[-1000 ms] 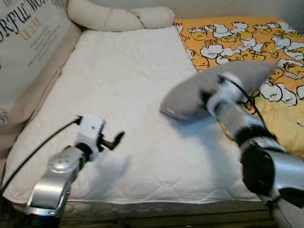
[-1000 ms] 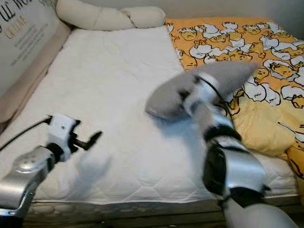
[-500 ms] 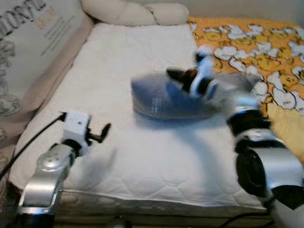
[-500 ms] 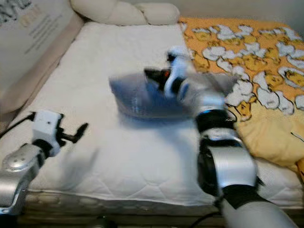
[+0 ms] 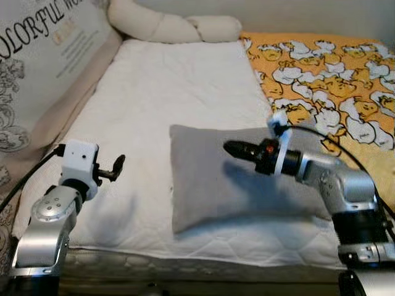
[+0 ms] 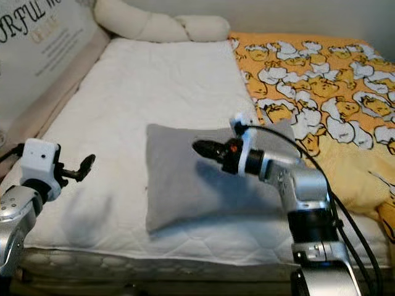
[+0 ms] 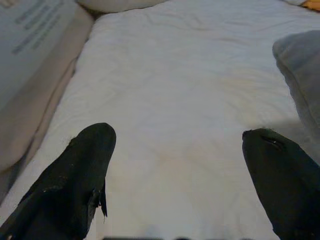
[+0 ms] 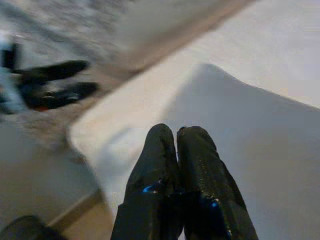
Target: Clean up the room
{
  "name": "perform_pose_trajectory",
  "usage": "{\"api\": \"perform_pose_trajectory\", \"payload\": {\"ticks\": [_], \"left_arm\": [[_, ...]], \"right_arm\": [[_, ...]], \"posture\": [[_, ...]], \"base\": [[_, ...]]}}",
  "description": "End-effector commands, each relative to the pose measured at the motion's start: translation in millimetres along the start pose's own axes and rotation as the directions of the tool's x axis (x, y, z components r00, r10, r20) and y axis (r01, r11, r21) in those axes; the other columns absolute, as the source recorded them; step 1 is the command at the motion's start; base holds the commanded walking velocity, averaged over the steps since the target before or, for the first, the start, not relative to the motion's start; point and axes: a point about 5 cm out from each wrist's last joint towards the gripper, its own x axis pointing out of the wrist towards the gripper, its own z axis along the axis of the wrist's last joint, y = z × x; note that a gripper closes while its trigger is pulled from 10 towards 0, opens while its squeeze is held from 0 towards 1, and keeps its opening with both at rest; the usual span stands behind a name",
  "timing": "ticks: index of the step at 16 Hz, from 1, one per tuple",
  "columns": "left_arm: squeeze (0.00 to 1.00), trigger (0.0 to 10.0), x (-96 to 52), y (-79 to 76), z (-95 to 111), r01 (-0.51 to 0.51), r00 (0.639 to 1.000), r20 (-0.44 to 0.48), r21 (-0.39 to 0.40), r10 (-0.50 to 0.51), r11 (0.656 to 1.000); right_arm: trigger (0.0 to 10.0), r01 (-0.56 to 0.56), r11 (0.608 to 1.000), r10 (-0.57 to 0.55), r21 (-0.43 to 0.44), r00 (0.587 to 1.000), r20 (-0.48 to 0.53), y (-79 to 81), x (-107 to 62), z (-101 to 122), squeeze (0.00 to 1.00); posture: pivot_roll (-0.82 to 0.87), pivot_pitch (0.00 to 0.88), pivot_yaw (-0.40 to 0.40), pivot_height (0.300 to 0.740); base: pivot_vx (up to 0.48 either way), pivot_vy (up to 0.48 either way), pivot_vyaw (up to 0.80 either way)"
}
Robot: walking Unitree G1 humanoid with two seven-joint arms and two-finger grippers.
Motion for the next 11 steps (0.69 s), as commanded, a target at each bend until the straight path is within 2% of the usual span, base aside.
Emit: {"api": "perform_pose_trajectory", "payload": {"ticks": [1, 2, 3, 4, 5, 7, 9, 10, 11], "left_arm": [[0.00, 10.0, 6.8, -12.7, 3, 0.054, 0.999, 0.001, 0.012, -0.054, 0.998], [0.00, 10.0, 8.4, -17.8, 2, 0.080, 0.997, -0.007, 0.013, -0.080, 0.997], [0.00, 10.0, 10.2, -24.8, 2, 0.117, 0.993, -0.008, 0.006, -0.117, 0.993], [0.00, 10.0, 11.9, -33.7, 3, 0.168, 0.986, -0.010, 0.003, -0.168, 0.986], [0.00, 10.0, 14.4, -40.4, 3, 0.204, 0.979, -0.014, 0.011, -0.204, 0.979], [0.00, 10.0, 25.1, -45.9, 2, 0.208, 0.978, -0.027, 0.026, -0.207, 0.978], [0.00, 10.0, 33.3, -48.5, 0, 0.215, 0.975, -0.063, 0.029, -0.213, 0.976], [0.00, 10.0, 34.6, -54.6, 4, 0.259, 0.965, -0.048, 0.011, -0.258, 0.966], [0.00, 10.0, 34.8, -63.4, 9, 0.324, 0.946, -0.020, -0.017, -0.325, 0.946]], "right_arm": [[10.0, 0.142, 0.990, -0.142, 0.014, 0.990, 0.019, -9.8, -2.2, 0, 0.00], [10.0, 0.200, 0.980, -0.201, 0.020, 0.979, 0.025, -14.2, -3.5, -1, 0.00], [10.0, 0.283, 0.959, -0.283, 0.014, 0.958, 0.033, -23.3, -5.0, -1, 0.19], [10.0, 0.379, 0.924, -0.381, 0.043, 0.923, 0.054, -35.0, -8.2, 1, 1.00], [10.0, 0.451, 0.891, -0.455, 0.056, 0.888, 0.072, -43.5, -11.6, 4, 1.00], [10.0, 0.557, 0.827, -0.562, 0.078, 0.816, 0.132, -54.9, -20.2, 15, 1.00], [10.0, 0.692, 0.721, -0.683, -0.002, 0.712, 0.165, -70.9, -37.6, 23, 1.00], [10.0, 0.761, 0.648, -0.746, -0.023, 0.641, 0.178, -80.8, -49.1, 26, 1.00], [10.0, 0.802, 0.596, -0.784, -0.041, 0.593, 0.184, -88.7, -58.1, 25, 1.00]], "posture": [[-0.06, 0.000, 0.025, 0.740], [-0.07, 0.000, 0.031, 0.740], [-0.07, 0.000, 0.036, 0.740], [-0.07, 0.000, 0.034, 0.740], [-0.07, 0.000, 0.030, 0.740], [-0.07, 0.000, 0.020, 0.740], [-0.08, 0.000, 0.025, 0.740], [-0.08, 0.000, 0.024, 0.740], [-0.08, 0.000, 0.026, 0.740]], "base": [[0.000, 0.000, 0.00], [0.000, 0.000, 0.00], [0.000, 0.000, 0.00], [0.000, 0.000, 0.00], [0.000, 0.000, 0.00], [0.000, 0.000, 0.00], [0.000, 0.000, 0.00], [0.000, 0.000, 0.00], [0.000, 0.000, 0.00]]}}
